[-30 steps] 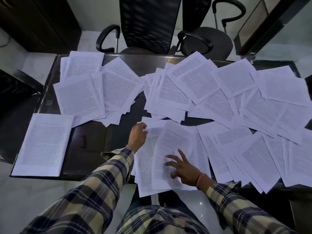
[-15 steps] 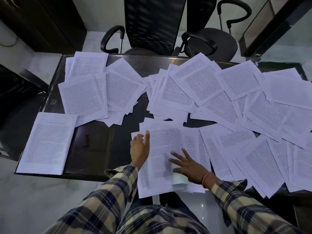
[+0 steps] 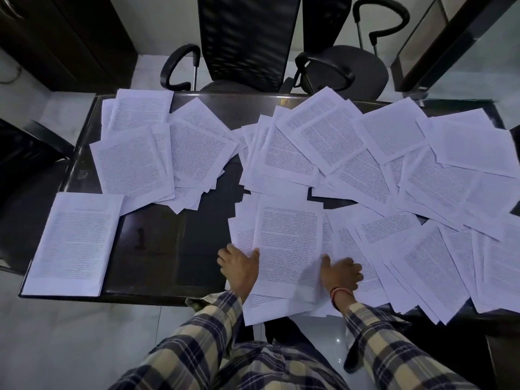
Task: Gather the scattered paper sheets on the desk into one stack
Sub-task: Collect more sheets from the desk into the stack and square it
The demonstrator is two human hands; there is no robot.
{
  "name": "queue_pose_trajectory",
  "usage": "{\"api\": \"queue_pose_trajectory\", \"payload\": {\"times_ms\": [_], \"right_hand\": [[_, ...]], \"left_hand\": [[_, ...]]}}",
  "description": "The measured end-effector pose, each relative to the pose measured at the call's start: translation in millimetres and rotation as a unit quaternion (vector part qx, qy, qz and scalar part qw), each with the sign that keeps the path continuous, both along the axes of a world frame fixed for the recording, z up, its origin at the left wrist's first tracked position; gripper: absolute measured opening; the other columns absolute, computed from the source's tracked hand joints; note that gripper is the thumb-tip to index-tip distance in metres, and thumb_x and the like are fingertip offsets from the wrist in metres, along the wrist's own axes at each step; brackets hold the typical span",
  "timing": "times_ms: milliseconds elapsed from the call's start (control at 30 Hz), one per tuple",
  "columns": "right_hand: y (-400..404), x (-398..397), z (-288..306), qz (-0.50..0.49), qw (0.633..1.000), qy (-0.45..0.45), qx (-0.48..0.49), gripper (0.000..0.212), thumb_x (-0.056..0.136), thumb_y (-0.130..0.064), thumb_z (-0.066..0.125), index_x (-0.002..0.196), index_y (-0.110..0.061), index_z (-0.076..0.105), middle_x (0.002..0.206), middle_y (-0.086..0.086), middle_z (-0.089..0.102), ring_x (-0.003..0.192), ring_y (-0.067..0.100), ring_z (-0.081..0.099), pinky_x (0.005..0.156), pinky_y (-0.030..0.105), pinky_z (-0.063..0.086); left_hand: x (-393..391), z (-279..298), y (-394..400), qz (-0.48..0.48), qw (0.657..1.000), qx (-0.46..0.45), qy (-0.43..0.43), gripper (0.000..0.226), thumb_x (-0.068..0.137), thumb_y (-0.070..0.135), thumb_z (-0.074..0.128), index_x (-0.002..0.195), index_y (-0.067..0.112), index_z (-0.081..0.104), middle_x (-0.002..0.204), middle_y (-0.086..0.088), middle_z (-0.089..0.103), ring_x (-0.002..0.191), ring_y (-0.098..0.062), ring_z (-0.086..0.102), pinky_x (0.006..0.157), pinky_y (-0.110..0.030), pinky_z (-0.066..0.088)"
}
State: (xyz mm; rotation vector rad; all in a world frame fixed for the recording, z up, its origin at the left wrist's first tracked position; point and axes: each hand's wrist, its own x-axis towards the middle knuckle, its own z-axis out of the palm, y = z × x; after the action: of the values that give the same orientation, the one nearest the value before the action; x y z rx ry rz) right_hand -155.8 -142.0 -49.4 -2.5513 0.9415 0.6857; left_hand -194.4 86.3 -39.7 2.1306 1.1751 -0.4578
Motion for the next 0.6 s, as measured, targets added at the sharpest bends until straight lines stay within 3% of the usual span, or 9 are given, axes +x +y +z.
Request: {"api": "queue_pose_trajectory", "payload": {"times_ms": [100,167,233,300,367,500,600], "right_hand": [[5,9,-5,0.004,0.996,-0.016,0.083,0.066,0.093,-0.057,0.061,0.126,-0.001,0.05,0.129,0.02,0.048,0.119,0.04,0.05,0.096,0.051,0.045],[13,12,-7,0.022,0.986,-0.036,0.16,0.059,0.085,-0.062,0.059,0.104,-0.007,0.058,0.105,0.014,0.055,0.099,0.033,0.057,0.089,0.046,0.051],[22,9,-6,0.038,0.983,-0.041,0.172,0.06,0.076,-0.071,0.052,0.083,-0.012,0.055,0.084,0.01,0.051,0.084,0.028,0.055,0.076,0.038,0.049],[28,8,-4,0.048,0.989,-0.055,0.131,0.058,0.087,-0.063,0.057,0.103,-0.007,0.062,0.105,0.018,0.056,0.102,0.035,0.055,0.079,0.041,0.046],[30,7,-2,0.016,0.997,-0.051,0.061,0.063,0.095,-0.052,0.06,0.129,0.001,0.051,0.13,0.024,0.047,0.121,0.042,0.047,0.089,0.049,0.048],[29,3,1,-0.008,0.999,-0.004,0.049,0.076,0.092,-0.056,0.061,0.135,0.004,0.04,0.137,0.025,0.039,0.124,0.043,0.043,0.094,0.054,0.051],[28,2,-5,-0.003,0.995,-0.021,0.093,0.076,0.09,-0.052,0.065,0.135,0.005,0.044,0.137,0.025,0.043,0.123,0.043,0.047,0.098,0.05,0.05]], "left_hand": [[8,5,2,-0.061,0.997,-0.038,-0.011,0.065,0.088,0.046,0.069,0.136,0.011,0.044,0.139,-0.011,0.038,0.13,-0.036,0.037,0.11,-0.053,0.032],[13,7,7,-0.085,0.995,-0.048,-0.014,0.062,0.088,0.044,0.069,0.136,0.014,0.045,0.14,-0.009,0.036,0.131,-0.035,0.034,0.111,-0.053,0.03],[16,9,12,-0.086,0.995,-0.046,-0.021,0.061,0.088,0.043,0.07,0.136,0.013,0.047,0.142,-0.009,0.035,0.132,-0.034,0.033,0.11,-0.053,0.031],[18,11,16,-0.074,0.996,-0.044,-0.028,0.068,0.089,0.042,0.071,0.143,0.012,0.042,0.146,-0.011,0.033,0.135,-0.035,0.033,0.11,-0.054,0.035],[19,13,17,-0.053,0.997,-0.054,-0.036,0.08,0.09,0.039,0.073,0.151,0.009,0.032,0.151,-0.014,0.03,0.138,-0.037,0.034,0.108,-0.055,0.041],[22,15,18,-0.036,0.994,-0.098,-0.038,0.086,0.091,0.038,0.075,0.153,0.005,0.026,0.152,-0.016,0.027,0.125,-0.037,0.053,0.09,-0.042,0.054],[27,14,20,-0.001,0.988,-0.152,-0.035,0.072,0.09,0.039,0.076,0.142,0.006,0.039,0.14,-0.014,0.051,0.11,-0.031,0.062,0.082,-0.039,0.055]]}}
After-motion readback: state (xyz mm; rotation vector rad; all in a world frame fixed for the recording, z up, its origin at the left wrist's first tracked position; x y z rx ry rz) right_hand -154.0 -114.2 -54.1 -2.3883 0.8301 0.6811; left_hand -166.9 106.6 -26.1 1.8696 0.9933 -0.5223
